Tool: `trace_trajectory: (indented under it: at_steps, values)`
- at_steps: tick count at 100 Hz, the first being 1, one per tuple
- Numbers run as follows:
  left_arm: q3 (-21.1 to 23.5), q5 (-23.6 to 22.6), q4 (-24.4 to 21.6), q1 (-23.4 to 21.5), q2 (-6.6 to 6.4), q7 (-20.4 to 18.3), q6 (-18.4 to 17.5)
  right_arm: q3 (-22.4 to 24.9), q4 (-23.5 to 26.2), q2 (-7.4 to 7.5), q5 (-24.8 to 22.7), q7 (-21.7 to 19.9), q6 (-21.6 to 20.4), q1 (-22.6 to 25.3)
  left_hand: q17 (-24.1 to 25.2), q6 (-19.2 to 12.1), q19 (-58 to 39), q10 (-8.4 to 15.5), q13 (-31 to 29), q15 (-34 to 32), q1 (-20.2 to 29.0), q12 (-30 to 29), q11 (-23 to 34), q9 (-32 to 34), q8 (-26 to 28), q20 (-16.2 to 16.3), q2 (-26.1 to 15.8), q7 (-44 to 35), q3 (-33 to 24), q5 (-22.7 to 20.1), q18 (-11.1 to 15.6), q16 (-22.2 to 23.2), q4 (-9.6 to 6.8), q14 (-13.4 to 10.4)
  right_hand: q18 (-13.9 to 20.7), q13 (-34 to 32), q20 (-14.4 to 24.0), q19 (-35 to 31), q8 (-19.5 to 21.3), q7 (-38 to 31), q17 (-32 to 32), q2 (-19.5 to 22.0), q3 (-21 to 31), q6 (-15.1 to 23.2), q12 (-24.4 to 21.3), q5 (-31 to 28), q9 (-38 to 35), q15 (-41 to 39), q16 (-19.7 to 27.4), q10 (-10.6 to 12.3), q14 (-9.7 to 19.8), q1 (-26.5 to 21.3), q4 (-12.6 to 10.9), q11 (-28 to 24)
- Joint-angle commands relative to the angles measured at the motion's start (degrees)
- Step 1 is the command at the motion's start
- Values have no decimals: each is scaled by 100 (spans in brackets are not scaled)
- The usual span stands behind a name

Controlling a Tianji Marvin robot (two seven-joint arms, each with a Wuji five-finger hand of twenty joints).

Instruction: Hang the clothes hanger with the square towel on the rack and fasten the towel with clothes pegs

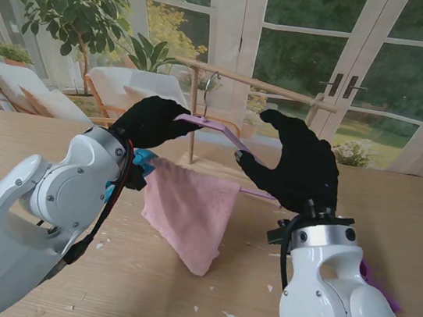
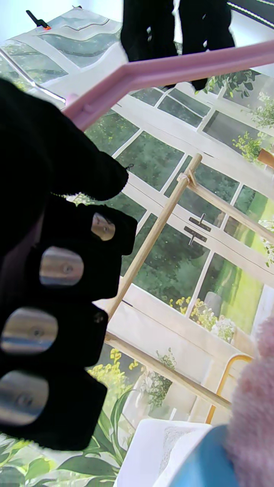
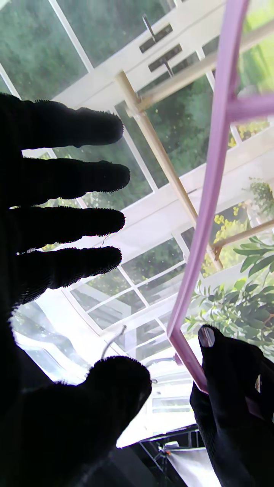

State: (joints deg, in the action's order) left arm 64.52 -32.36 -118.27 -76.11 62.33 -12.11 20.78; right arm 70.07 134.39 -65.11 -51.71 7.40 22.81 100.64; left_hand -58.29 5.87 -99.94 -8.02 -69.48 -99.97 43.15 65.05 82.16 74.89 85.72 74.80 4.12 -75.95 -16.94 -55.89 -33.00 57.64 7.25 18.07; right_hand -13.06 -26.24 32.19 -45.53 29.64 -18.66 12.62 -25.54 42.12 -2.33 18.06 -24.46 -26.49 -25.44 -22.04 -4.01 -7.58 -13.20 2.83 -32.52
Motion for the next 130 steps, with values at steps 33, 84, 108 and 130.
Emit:
trace_trajectory:
  at_steps: [33,84,108,130]
  values:
    - [46,32,-106,-128,73,86,142,1679,202,12,-83,53,-541,1623,-135,53,-2003,251,-280,-627,214,4,250,233,249,331,-429,-317,139,-268,-237,84,-181,143,-103,94,204,200,-33,-65,-26,255,-84,73,-36,-64,-18,-4,30,57,88,-384,-31,9]
    - [86,204,-49,-40,82,77,114,3025,-422,-76,-38,-95,-232,3044,-138,48,-2003,240,-281,-621,263,-11,251,232,245,323,-413,-314,192,-283,-230,83,-192,140,-1,179,294,257,28,-128,-100,304,263,198,10,144,201,-47,-8,211,173,-621,-160,-71]
    - [44,220,-47,-21,82,60,158,3019,-1182,-10,-218,-349,111,2808,-138,54,-2003,237,-281,-619,276,-15,251,232,242,315,-407,-309,204,-287,-225,81,-197,150,38,264,331,264,79,-190,-124,347,290,217,47,202,297,-78,-26,236,201,-557,-154,-167]
    - [41,208,-28,-2,78,46,113,3013,-1722,87,-552,-773,365,2524,-140,54,-2003,237,-281,-618,280,-17,252,232,242,312,-399,-308,212,-287,-221,78,-200,142,73,378,346,287,106,-209,-180,401,271,211,65,284,412,-88,-29,258,237,-508,-156,-222]
